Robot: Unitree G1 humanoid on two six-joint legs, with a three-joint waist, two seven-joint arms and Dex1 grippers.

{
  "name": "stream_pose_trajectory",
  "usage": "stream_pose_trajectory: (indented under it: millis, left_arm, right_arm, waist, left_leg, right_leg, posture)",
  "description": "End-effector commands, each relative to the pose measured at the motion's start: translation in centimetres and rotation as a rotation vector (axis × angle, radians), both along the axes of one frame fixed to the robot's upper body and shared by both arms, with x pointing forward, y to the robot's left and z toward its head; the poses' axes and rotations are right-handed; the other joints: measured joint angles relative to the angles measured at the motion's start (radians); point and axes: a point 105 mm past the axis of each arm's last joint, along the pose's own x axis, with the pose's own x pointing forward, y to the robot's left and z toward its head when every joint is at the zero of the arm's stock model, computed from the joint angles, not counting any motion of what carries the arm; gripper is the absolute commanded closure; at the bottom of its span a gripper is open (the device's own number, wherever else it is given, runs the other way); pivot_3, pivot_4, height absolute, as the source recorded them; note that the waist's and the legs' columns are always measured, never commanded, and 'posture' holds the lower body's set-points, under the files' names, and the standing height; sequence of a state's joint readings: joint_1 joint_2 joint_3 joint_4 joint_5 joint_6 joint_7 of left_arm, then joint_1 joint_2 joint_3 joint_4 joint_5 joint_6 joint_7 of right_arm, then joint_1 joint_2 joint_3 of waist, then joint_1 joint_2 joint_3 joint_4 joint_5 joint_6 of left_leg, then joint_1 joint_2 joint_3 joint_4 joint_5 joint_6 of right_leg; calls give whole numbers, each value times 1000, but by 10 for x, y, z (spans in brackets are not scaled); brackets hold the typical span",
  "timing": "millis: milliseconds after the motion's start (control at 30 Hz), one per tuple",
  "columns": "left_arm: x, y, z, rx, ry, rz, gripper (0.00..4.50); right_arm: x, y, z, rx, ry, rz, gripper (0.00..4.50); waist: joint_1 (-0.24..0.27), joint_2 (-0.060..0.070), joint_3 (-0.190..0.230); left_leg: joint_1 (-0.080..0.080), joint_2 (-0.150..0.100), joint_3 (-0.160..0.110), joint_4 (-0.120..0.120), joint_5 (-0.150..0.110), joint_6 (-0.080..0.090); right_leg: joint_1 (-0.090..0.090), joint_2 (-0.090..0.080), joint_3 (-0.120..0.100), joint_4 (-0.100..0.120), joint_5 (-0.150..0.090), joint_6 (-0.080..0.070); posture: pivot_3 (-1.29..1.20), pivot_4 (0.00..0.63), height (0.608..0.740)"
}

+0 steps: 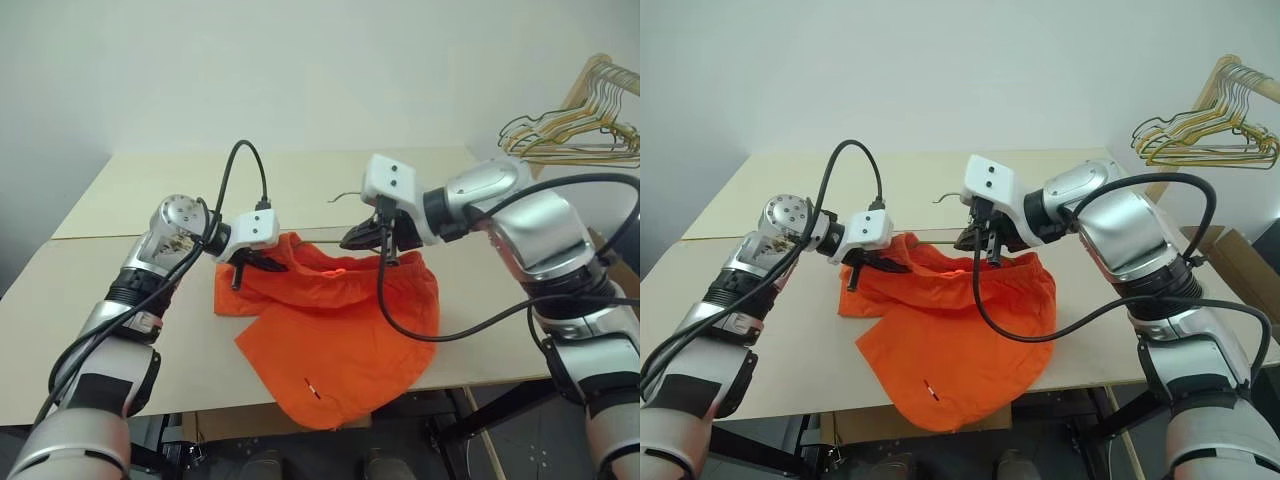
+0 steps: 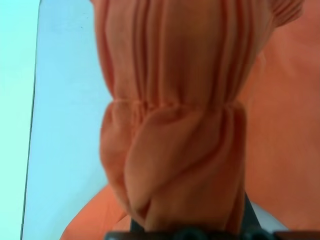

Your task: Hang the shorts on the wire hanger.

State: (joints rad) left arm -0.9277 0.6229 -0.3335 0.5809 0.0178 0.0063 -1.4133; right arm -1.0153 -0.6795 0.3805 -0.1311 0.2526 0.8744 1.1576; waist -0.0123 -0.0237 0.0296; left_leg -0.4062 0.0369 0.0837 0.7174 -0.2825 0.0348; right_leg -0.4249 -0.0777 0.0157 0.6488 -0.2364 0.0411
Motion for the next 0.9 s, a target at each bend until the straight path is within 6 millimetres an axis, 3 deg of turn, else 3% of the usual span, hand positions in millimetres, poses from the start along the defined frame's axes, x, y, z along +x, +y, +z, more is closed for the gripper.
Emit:
stream_pose_trajectory:
  millis: [33,333,433,500,600,767,900]
  left_arm:
    - [-3,-6,20,-76,-23,-31,4499]
    - [-7,-5,20,-99,32,-22,4500]
    - [-8,-4,19,-94,43,-22,4500]
    - [-9,-3,18,-90,47,-21,4500]
    - [-8,-2,19,-87,47,-19,4500]
    - [-9,-1,20,-84,48,-19,4500]
    - [-9,-1,19,-82,49,-23,4500]
  right_arm:
    - [0,0,9,8,-87,9,4211]
    - [6,-27,18,19,-105,-88,1192]
    - [9,-51,38,73,-139,-173,209]
    - [8,-69,52,113,-155,-217,56]
    - [-6,-91,54,116,-143,-211,56]
    - [-19,-109,12,-52,-82,-209,56]
    - [-11,-105,-11,-102,-40,-234,56]
  waist:
    - [-1,0,0]
    - [-1,0,0]
    - [-1,0,0]
    - [-1,0,0]
    - [2,0,0]
    - [-7,0,0]
    - [-19,2,0]
  left_leg:
    - [0,0,0,0,0,0]
    - [0,0,0,0,0,0]
    - [0,0,0,0,0,0]
    - [0,0,0,0,0,0]
    - [0,0,0,0,0,0]
    - [2,0,0,-1,0,0]
    - [3,0,1,-1,0,0]
  right_leg:
    - [0,0,0,0,0,0]
    - [0,0,0,0,0,0]
    - [0,0,0,0,0,0]
    - [0,0,0,-1,0,0]
    - [0,0,0,-2,0,0]
    - [1,0,1,-1,0,0]
    - [1,0,2,0,0,0]
  posture:
    - [-5,0,740]
    - [-21,0,740]
    - [-26,0,740]
    - [-25,0,740]
    - [-23,0,740]
    - [-26,0,740]
    - [-26,0,740]
